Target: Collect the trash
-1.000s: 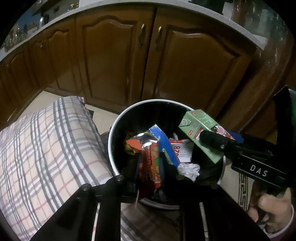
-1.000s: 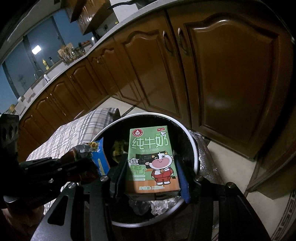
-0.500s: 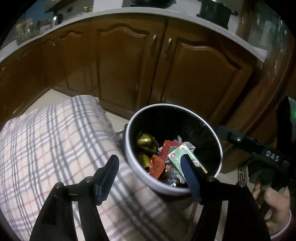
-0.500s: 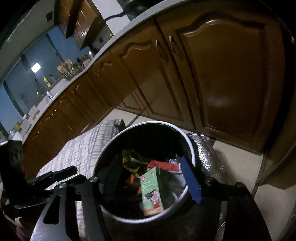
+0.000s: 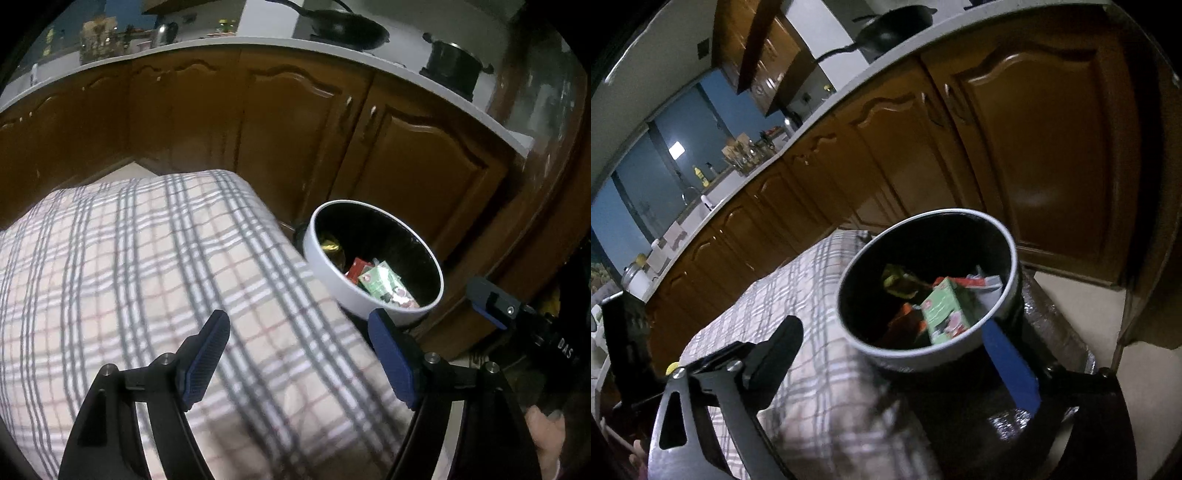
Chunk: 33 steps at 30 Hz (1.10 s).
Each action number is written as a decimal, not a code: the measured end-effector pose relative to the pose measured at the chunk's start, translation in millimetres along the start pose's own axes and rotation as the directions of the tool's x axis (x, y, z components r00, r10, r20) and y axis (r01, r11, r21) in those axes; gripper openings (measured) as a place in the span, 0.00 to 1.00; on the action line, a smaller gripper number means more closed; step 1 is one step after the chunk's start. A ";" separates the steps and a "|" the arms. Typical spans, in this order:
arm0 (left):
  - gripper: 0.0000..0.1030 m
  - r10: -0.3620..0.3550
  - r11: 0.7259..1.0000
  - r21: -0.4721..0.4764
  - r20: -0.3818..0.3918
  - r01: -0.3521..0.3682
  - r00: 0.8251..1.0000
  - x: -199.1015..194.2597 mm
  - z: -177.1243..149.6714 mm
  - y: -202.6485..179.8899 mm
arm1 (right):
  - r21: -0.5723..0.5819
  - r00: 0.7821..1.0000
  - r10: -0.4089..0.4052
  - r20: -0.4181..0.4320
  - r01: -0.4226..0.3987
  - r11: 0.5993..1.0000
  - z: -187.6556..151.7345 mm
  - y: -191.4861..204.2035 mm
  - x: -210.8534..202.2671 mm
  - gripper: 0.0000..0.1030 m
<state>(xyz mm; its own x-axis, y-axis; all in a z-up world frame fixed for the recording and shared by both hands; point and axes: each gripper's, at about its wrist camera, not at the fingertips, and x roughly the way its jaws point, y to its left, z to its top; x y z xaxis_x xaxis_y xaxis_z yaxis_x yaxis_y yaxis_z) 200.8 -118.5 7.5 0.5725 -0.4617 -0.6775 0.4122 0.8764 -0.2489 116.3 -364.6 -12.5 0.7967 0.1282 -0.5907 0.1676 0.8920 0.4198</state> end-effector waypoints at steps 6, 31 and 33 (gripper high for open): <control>0.76 0.054 0.999 -0.009 0.059 -0.054 0.997 -38.7 -22.3 13.2 | -0.017 0.999 -0.018 0.029 0.019 1.000 -18.5 22.5 -8.5 0.98; 0.99 0.340 0.919 0.039 0.428 -0.393 0.837 -118.8 -99.8 5.1 | -0.302 0.920 -0.104 0.378 0.228 0.926 -80.8 102.1 -34.5 1.00; 0.99 0.345 0.916 0.037 0.432 -0.399 0.833 -112.8 -99.9 8.4 | -0.309 0.919 -0.100 0.381 0.229 0.923 -84.1 103.9 -34.0 1.00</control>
<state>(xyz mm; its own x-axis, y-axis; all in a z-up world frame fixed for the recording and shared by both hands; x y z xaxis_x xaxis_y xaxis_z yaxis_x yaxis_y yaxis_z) 68.9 -45.4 12.7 0.9254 -0.1412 -0.3517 0.1756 0.9821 0.0675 57.8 -239.9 -6.8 0.9368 -0.1364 -0.3222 0.1573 0.9868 0.0395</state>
